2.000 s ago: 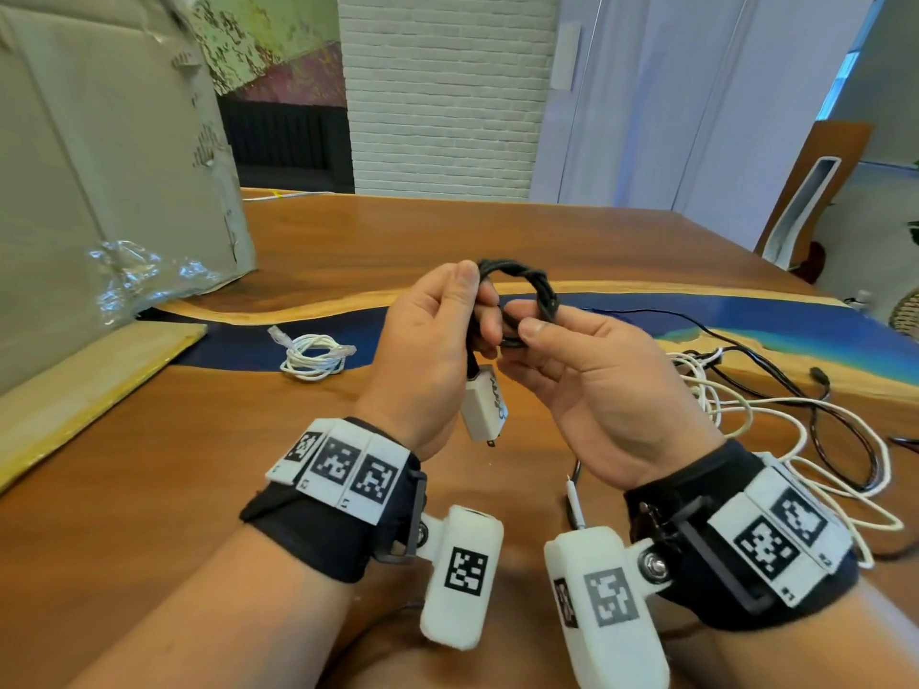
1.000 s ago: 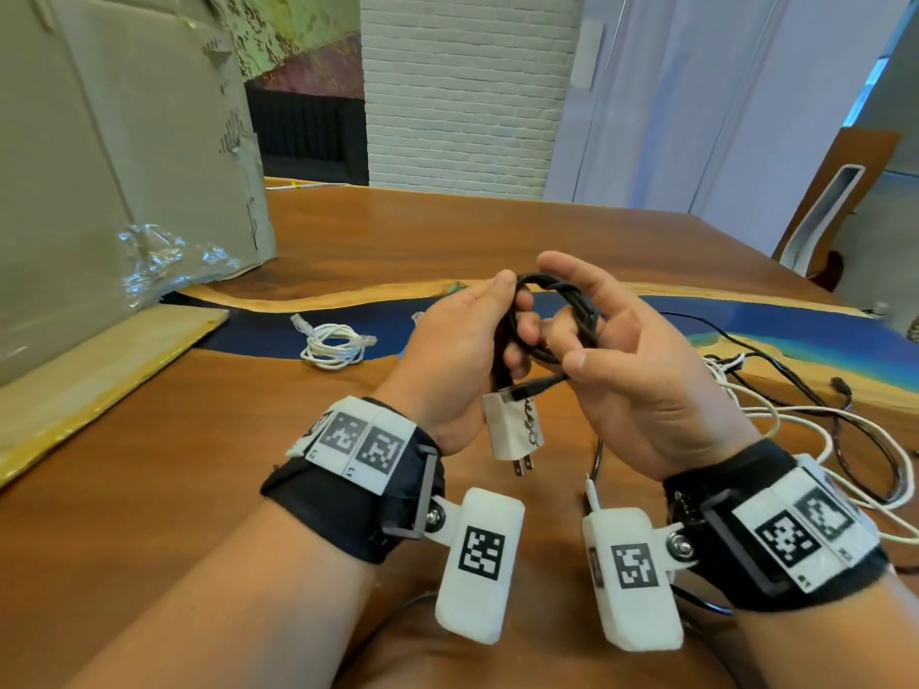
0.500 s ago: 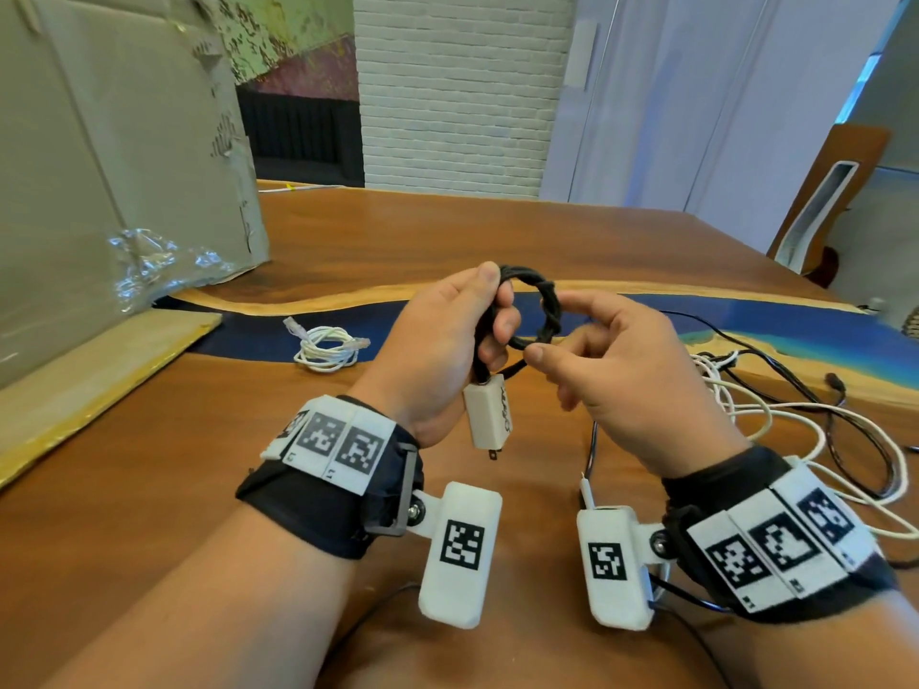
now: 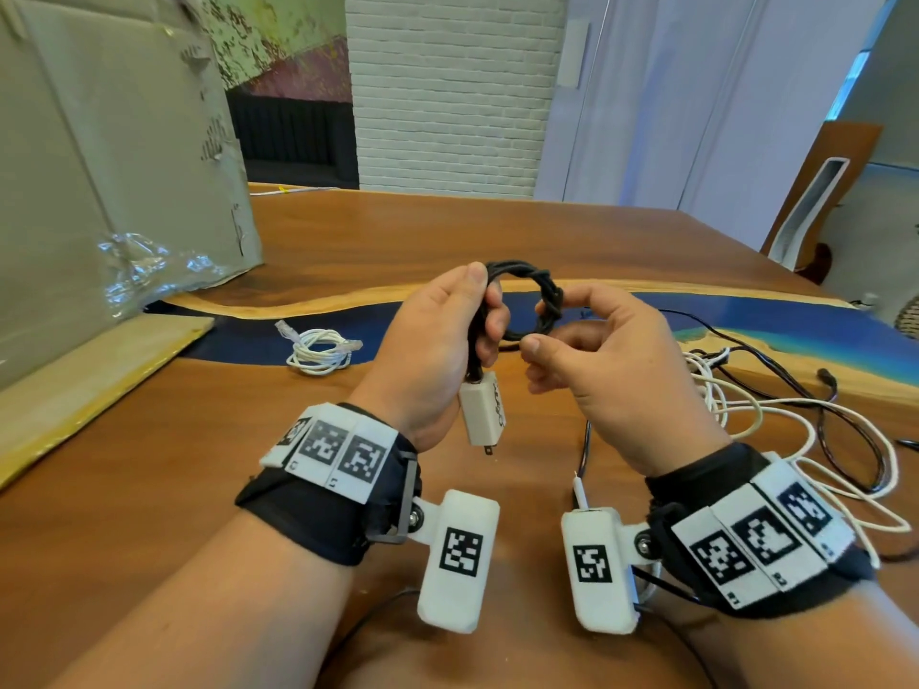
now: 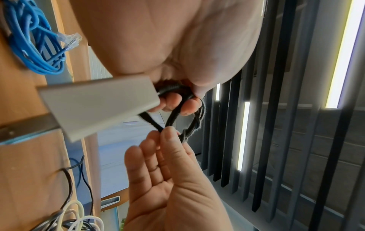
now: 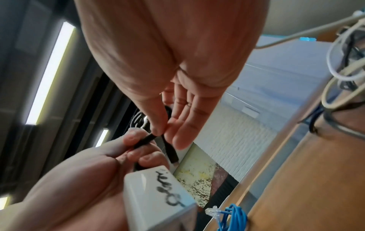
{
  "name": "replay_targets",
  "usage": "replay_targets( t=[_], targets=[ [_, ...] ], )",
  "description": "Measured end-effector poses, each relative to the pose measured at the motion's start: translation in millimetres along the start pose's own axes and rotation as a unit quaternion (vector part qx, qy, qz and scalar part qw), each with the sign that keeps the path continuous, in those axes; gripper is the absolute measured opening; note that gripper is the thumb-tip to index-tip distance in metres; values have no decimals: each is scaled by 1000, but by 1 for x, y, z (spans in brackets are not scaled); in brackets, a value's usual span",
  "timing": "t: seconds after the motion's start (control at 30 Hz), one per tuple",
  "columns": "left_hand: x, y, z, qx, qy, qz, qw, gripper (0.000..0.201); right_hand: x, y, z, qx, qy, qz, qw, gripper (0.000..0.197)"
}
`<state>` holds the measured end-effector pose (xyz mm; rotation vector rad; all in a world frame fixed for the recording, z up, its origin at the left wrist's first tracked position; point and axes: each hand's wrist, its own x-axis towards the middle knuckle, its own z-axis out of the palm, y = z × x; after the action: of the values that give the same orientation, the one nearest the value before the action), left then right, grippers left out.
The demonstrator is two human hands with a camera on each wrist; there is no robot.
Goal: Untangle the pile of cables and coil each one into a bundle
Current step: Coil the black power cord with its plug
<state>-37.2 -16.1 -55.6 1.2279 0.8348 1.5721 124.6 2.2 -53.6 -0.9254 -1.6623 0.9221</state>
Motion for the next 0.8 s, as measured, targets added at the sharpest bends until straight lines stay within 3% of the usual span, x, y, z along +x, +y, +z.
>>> replay_targets(
  t=[0.17, 0.33, 0.4, 0.57, 0.67, 0.8],
  targets=[
    [1, -5, 2, 25, 33, -25, 999, 36, 0, 2, 2, 7, 5, -3, 1000, 25],
    [2, -8, 3, 17, 53, -57, 997, 24, -2, 6, 9, 152, 24, 57, 986, 32],
    [2, -8, 3, 7, 40, -38, 998, 15, -2, 6, 10, 204, 31, 69, 976, 32],
    [2, -5, -5, -4, 18, 13, 1000, 20, -3, -1, 15, 293, 28, 99, 951, 26],
    [2, -3, -3, 12, 52, 26, 998, 4, -4, -3, 16, 322, 29, 110, 940, 24],
    [3, -7, -1, 35, 114, 25, 993, 9, -4, 0, 20, 348, 14, 134, 928, 29]
  ],
)
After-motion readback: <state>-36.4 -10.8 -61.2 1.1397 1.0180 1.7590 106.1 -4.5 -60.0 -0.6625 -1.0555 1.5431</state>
